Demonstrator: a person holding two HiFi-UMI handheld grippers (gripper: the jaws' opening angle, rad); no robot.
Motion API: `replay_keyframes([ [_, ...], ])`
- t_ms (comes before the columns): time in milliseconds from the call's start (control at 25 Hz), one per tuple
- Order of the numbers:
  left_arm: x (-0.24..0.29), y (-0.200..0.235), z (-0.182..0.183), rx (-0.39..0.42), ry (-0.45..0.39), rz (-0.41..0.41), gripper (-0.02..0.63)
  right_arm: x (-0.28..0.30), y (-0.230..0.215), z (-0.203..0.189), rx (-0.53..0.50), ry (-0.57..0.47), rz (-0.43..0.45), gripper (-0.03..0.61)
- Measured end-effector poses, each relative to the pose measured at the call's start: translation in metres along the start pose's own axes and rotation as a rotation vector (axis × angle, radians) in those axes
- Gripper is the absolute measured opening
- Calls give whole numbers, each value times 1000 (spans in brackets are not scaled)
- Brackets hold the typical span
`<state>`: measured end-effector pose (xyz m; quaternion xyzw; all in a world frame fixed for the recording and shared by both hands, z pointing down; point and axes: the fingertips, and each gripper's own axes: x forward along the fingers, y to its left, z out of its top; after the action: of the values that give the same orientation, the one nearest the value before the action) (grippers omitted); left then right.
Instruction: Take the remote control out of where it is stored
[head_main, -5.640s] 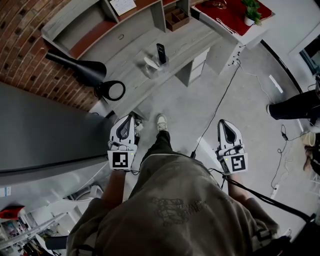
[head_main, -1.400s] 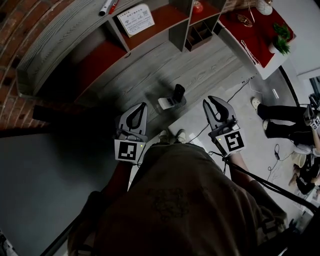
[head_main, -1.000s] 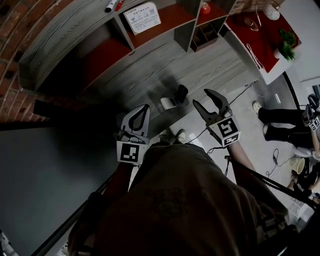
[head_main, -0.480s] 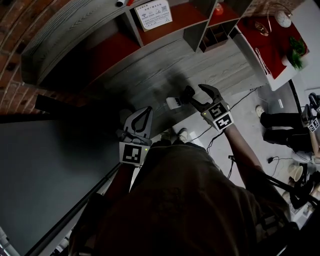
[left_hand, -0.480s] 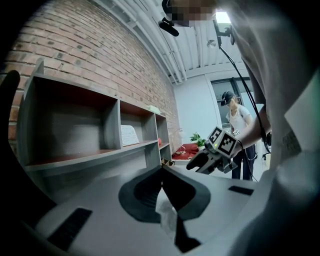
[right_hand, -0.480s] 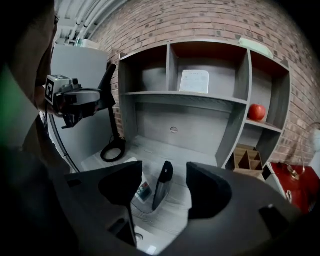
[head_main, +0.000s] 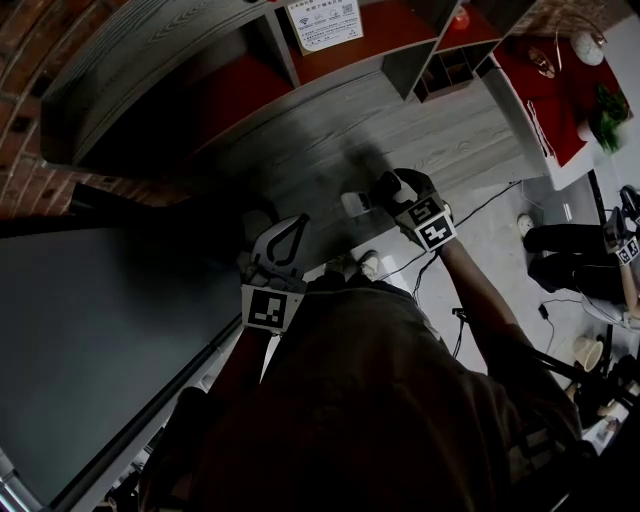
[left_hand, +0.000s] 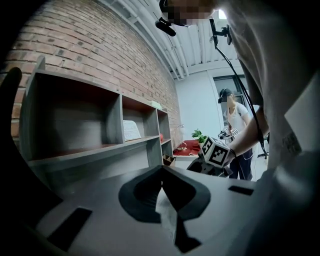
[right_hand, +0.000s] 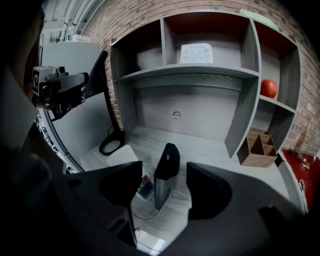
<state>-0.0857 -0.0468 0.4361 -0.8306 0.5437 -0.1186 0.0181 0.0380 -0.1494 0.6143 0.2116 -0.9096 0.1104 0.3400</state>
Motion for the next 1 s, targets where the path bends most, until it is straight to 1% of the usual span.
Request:
replay_keyframes([
  [120, -2, 2, -5, -4, 15, 3, 11, 8, 2, -5, 13, 17, -3, 262],
  [320, -2, 4, -10, -14, 35, 14, 11, 17, -1, -11, -5, 33, -30, 262],
  [440, -5, 7, -15, -52, 36, 33, 11, 21, 2, -15, -17, 46, -32, 257],
  [480, -6, 7, -16, -48, 40, 31, 11, 21, 2, -15, -22, 48, -37, 234],
  [520, -7, 7, -17, -40, 44, 27, 11, 21, 1, -15, -27, 48, -47, 198],
  [560, -7, 6, -18, -35, 46, 24, 11, 20, 0, -15, -32, 48, -60, 149],
  [600, -8, 6, -18, -37, 47, 24, 11, 19, -1, -15, -33, 47, -71, 124],
  [800, -10, 6, -18, -59, 35, 34, 11, 19, 1, -15, 1, 39, -76, 107],
  [920, -11, 4, -19, -52, 40, 28, 11, 18, 6, -16, 34, 35, -62, 92],
  [1000, -12, 3, -18, -55, 38, 28, 11, 17, 9, -17, 35, 37, -58, 87],
])
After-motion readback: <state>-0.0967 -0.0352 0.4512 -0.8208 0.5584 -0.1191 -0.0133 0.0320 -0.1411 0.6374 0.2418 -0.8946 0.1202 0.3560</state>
